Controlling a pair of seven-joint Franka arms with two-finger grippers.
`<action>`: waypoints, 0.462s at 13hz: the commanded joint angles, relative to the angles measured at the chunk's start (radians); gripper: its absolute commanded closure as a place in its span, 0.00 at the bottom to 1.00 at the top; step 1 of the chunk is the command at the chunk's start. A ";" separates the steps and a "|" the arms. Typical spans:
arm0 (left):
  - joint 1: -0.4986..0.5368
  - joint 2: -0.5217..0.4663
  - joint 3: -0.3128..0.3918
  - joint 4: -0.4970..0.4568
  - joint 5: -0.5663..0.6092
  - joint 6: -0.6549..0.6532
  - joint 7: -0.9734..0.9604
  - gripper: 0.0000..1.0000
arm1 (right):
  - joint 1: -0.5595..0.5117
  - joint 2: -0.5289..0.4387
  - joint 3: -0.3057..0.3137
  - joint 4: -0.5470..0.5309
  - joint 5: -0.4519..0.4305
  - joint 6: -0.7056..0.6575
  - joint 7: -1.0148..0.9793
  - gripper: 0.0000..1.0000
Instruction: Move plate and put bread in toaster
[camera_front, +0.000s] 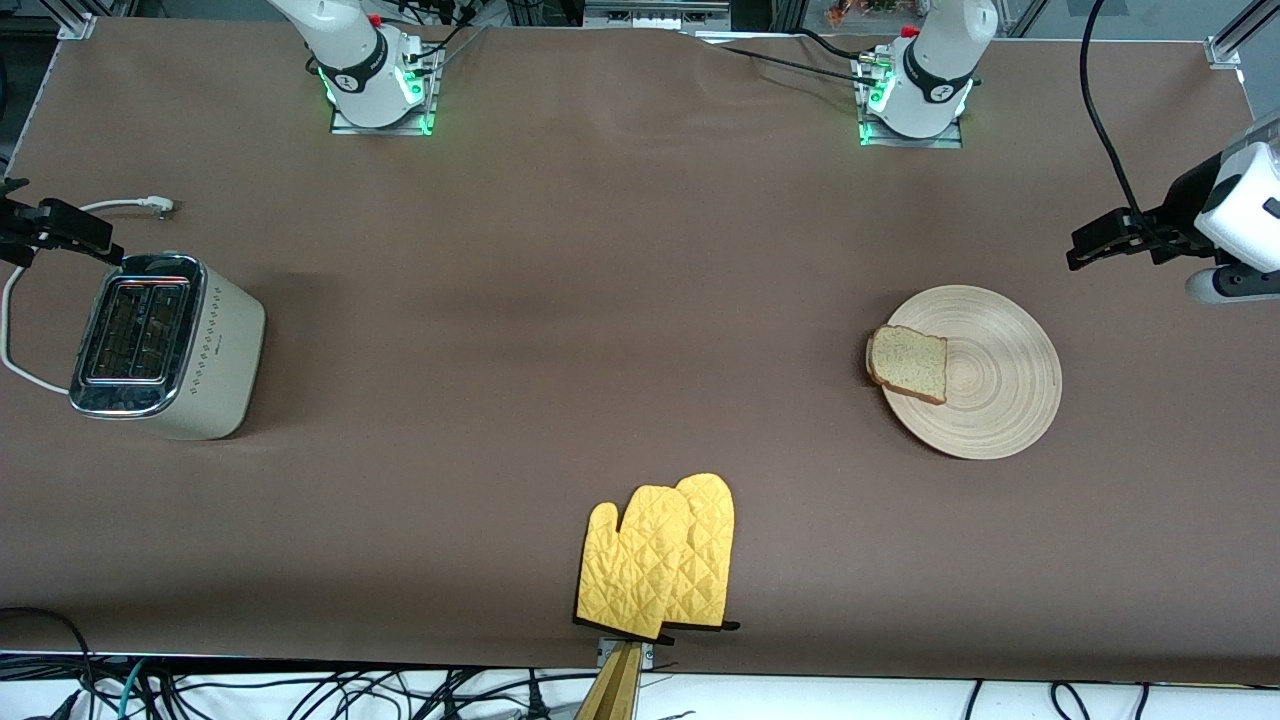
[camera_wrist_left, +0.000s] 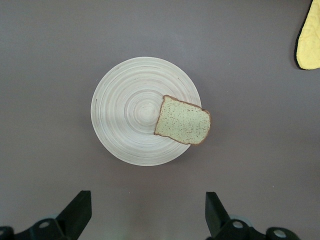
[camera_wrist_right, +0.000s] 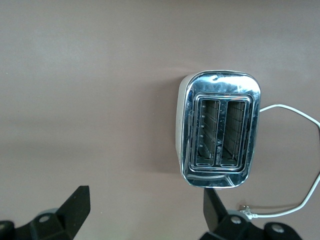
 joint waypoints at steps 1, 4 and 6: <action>0.008 -0.070 -0.001 -0.099 -0.024 0.054 0.021 0.00 | -0.009 0.011 0.004 0.024 -0.002 -0.007 -0.016 0.00; 0.008 -0.078 0.000 -0.120 -0.024 0.057 0.021 0.00 | -0.009 0.013 0.004 0.024 -0.002 -0.007 -0.016 0.00; 0.008 -0.078 -0.001 -0.119 -0.016 0.057 0.021 0.00 | -0.009 0.013 0.002 0.024 -0.002 -0.007 -0.016 0.00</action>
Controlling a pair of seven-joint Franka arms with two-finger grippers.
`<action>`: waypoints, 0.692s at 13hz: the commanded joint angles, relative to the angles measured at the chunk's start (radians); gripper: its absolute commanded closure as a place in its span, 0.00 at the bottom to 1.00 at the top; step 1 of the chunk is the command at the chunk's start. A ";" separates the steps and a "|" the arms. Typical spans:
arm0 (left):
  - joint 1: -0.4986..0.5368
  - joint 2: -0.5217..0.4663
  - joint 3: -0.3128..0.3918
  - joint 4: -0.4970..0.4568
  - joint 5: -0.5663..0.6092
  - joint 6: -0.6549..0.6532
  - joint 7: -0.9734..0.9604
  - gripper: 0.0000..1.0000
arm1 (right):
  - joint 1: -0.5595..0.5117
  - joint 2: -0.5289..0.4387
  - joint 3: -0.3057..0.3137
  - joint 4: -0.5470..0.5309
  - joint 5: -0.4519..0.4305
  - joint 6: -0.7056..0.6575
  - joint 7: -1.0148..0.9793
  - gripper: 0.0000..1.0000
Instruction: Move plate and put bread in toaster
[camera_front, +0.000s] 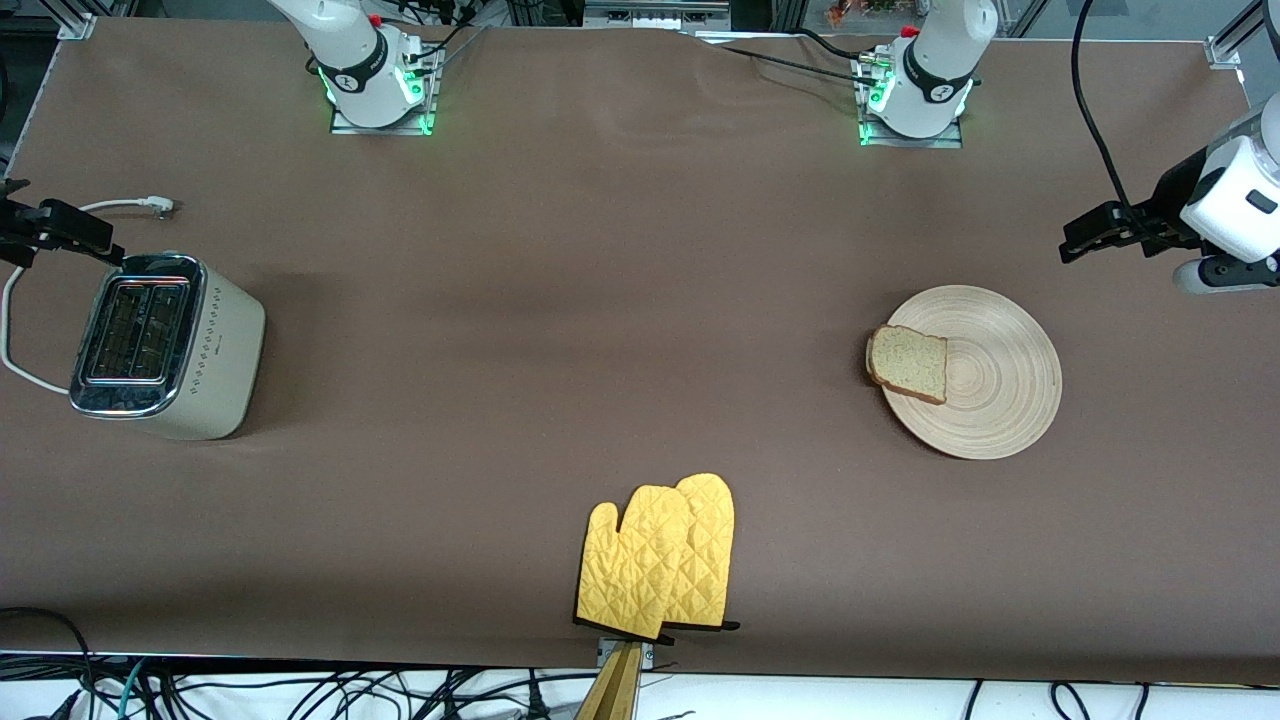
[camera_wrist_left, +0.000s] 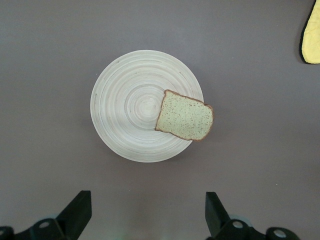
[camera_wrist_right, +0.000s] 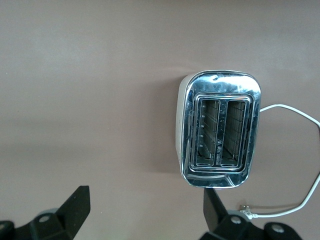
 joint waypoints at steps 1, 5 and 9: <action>0.008 -0.031 0.000 -0.031 -0.013 0.020 0.021 0.00 | -0.008 0.011 0.002 0.024 -0.002 -0.007 -0.016 0.00; 0.013 -0.028 0.002 -0.032 -0.013 0.014 0.041 0.00 | -0.008 0.011 0.002 0.024 -0.002 -0.007 -0.016 0.00; 0.015 -0.025 0.005 -0.034 -0.011 0.014 0.043 0.00 | -0.008 0.011 0.002 0.024 -0.002 -0.007 -0.016 0.00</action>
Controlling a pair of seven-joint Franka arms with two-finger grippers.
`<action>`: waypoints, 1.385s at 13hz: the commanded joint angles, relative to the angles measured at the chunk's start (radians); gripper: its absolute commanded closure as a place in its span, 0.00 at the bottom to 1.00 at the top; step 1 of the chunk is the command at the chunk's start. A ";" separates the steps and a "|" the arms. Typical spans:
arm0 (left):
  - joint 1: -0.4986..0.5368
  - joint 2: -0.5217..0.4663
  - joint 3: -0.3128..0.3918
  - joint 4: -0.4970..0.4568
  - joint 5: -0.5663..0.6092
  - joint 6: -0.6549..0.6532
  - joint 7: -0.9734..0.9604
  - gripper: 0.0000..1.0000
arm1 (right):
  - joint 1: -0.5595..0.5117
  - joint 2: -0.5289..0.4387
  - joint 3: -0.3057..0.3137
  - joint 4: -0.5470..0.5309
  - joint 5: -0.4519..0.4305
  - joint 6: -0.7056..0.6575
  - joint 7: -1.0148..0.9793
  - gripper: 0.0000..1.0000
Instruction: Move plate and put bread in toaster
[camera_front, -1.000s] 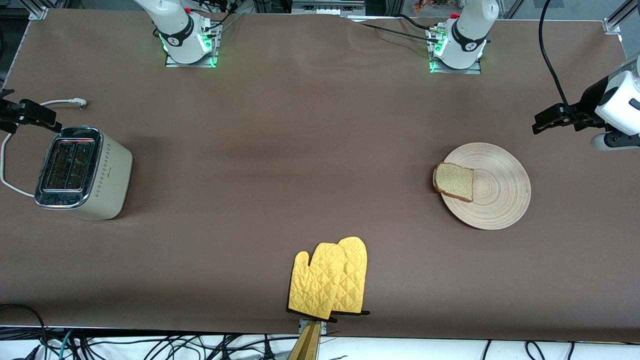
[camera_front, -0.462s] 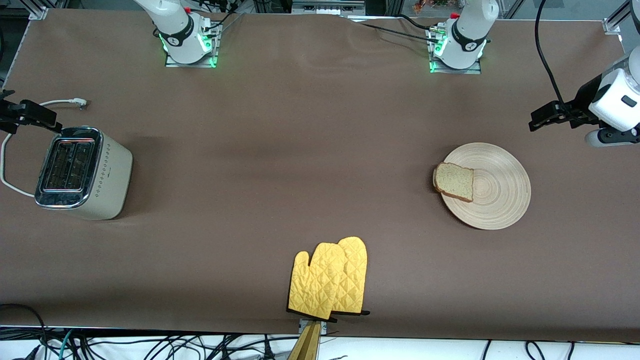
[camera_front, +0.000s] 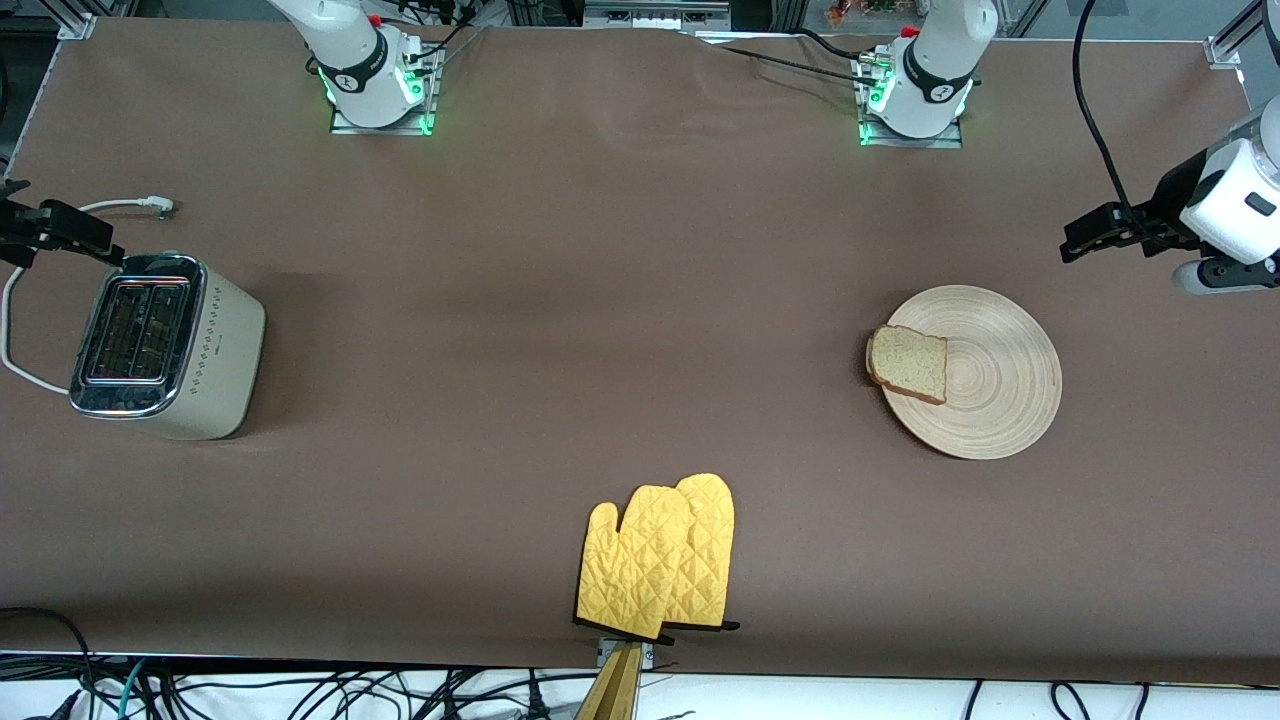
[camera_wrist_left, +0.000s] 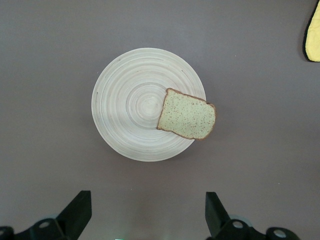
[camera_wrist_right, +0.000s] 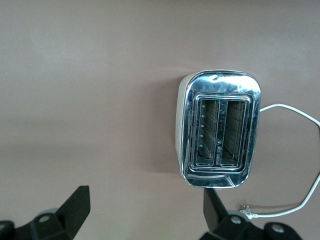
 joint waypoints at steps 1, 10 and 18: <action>0.008 -0.023 0.001 -0.024 -0.011 0.012 0.031 0.00 | -0.008 0.010 0.002 0.024 -0.002 -0.007 -0.016 0.00; 0.121 0.052 0.007 -0.022 -0.027 0.070 0.199 0.00 | -0.008 0.010 0.002 0.024 -0.002 -0.007 -0.016 0.00; 0.365 0.277 0.005 -0.019 -0.240 0.151 0.553 0.00 | -0.009 0.015 0.001 0.024 -0.002 -0.005 -0.016 0.00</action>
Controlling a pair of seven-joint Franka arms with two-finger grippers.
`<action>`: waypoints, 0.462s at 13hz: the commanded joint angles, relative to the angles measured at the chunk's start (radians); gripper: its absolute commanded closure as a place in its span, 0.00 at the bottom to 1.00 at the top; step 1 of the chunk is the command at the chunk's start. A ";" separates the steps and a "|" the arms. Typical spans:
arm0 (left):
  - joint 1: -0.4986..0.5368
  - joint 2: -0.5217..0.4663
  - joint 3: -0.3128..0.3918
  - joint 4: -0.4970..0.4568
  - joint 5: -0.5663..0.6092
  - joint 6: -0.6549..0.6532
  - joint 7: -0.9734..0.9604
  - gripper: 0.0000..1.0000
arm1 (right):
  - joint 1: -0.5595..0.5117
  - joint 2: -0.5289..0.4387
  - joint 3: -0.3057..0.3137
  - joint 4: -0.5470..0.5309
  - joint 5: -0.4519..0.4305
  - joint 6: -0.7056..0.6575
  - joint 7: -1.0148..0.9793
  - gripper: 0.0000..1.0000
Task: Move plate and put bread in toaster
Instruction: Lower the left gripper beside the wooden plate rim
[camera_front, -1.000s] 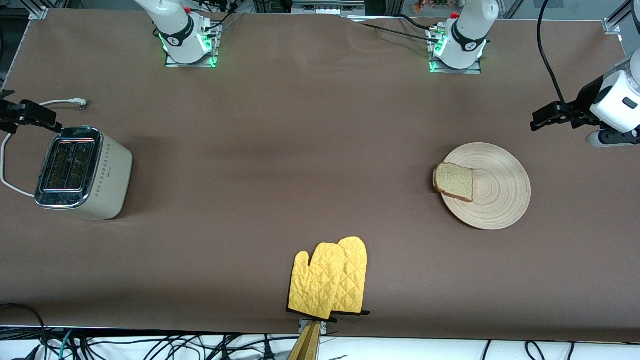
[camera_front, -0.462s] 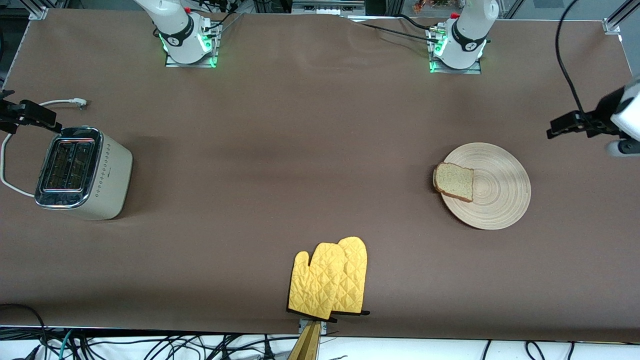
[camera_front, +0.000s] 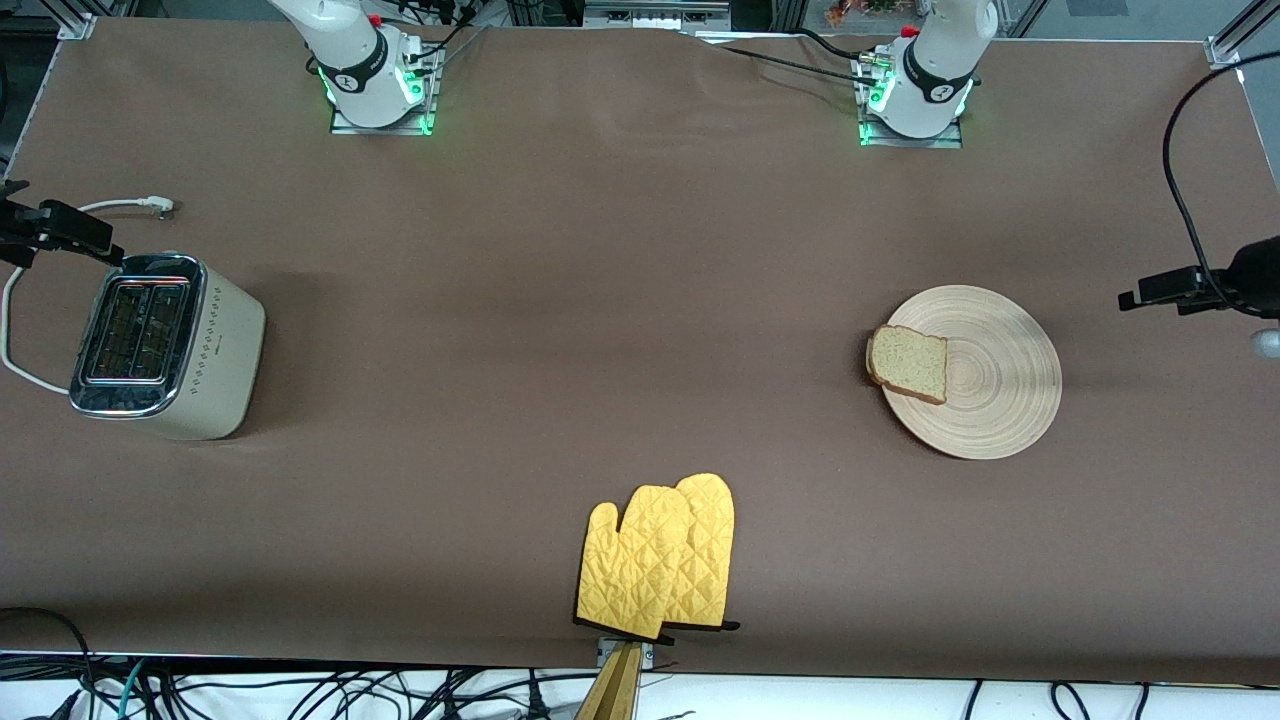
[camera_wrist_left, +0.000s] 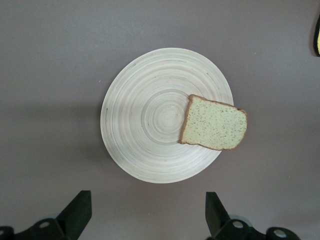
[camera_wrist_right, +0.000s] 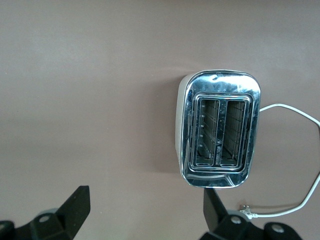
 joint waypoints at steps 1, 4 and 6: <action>0.088 0.099 -0.016 0.013 -0.059 0.049 0.158 0.00 | -0.008 0.014 0.001 0.024 -0.002 -0.005 -0.016 0.00; 0.204 0.231 -0.057 0.026 -0.106 0.086 0.391 0.00 | -0.008 0.014 0.001 0.024 -0.001 -0.005 -0.016 0.00; 0.297 0.318 -0.132 0.038 -0.129 0.091 0.430 0.00 | -0.008 0.014 0.001 0.024 -0.002 -0.005 -0.016 0.00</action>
